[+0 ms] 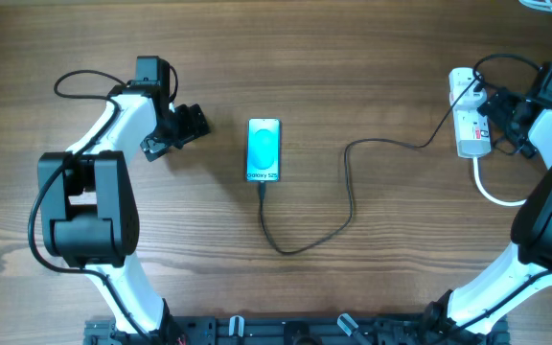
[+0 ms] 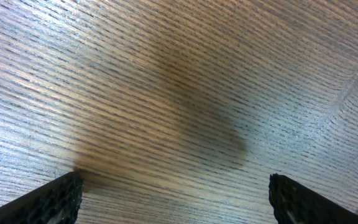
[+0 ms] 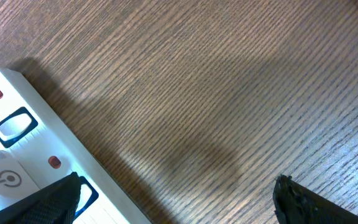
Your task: Plug charger to phone and switch on socket
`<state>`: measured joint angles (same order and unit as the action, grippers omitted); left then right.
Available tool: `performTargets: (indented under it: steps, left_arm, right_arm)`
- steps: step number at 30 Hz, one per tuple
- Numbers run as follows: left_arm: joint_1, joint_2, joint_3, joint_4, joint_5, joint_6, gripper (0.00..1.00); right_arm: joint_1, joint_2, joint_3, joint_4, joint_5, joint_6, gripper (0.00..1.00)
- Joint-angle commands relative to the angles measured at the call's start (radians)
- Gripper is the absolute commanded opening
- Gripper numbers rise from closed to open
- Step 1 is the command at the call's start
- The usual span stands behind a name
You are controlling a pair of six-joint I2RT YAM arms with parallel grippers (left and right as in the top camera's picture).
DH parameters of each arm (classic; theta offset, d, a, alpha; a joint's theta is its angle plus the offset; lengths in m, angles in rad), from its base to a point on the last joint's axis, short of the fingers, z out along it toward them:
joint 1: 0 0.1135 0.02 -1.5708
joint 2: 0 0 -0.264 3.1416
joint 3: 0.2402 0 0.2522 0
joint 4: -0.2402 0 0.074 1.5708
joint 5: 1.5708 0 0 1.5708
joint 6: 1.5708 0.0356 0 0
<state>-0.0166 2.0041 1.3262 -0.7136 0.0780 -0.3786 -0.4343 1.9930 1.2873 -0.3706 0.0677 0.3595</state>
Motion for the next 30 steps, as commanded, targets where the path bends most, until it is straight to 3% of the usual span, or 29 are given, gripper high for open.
performTargets:
  steps: [1, 30]
  left_arm:
    - [0.008, 0.012, -0.006, -0.001, -0.001, 0.005, 1.0]
    - [0.008, 0.012, -0.006, -0.001, -0.001, 0.005, 1.0]
  right_arm:
    - [0.006, 0.013, 0.009, -0.008, -0.013, -0.019, 1.0]
    - [0.009, 0.019, -0.042, 0.044, 0.007, -0.019, 1.0]
